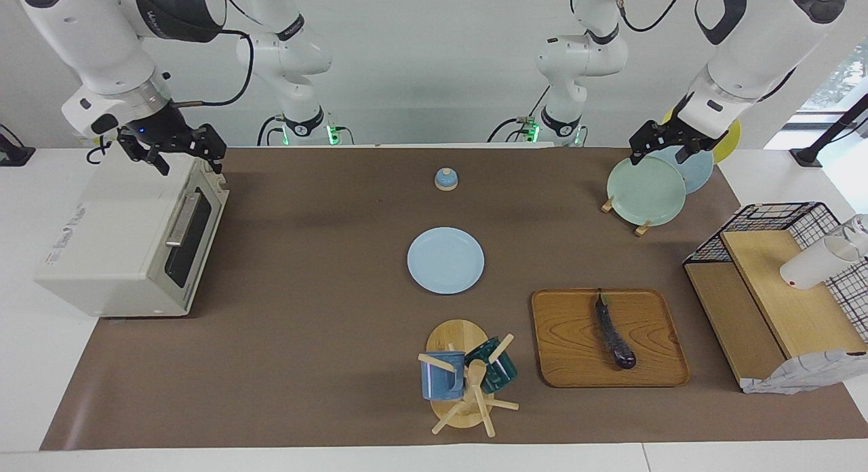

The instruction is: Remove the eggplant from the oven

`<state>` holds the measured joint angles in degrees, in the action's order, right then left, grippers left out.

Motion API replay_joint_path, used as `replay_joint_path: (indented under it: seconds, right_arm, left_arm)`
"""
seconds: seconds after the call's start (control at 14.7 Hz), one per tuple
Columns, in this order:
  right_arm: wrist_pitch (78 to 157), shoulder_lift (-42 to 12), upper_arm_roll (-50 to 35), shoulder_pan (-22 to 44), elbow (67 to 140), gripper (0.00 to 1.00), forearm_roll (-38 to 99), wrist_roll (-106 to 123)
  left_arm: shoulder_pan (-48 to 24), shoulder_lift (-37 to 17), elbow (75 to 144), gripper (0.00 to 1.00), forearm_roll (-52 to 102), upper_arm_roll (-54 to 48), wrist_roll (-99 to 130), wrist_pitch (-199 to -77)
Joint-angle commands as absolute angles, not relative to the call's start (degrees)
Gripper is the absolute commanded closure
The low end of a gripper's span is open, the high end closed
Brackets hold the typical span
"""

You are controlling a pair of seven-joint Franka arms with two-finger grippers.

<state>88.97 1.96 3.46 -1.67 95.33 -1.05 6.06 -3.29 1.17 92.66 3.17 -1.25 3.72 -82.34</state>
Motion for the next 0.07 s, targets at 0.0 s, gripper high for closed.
replay_joint_path:
  seconds: [0.0]
  right_arm:
    - [89.91, 2.99, 3.34, -2.02, 96.68, 0.00, 0.44, 5.45]
  left_arm:
    - [-4.04, 0.88, 91.85, 0.00, 2.46, -0.62, 3.78, -82.00]
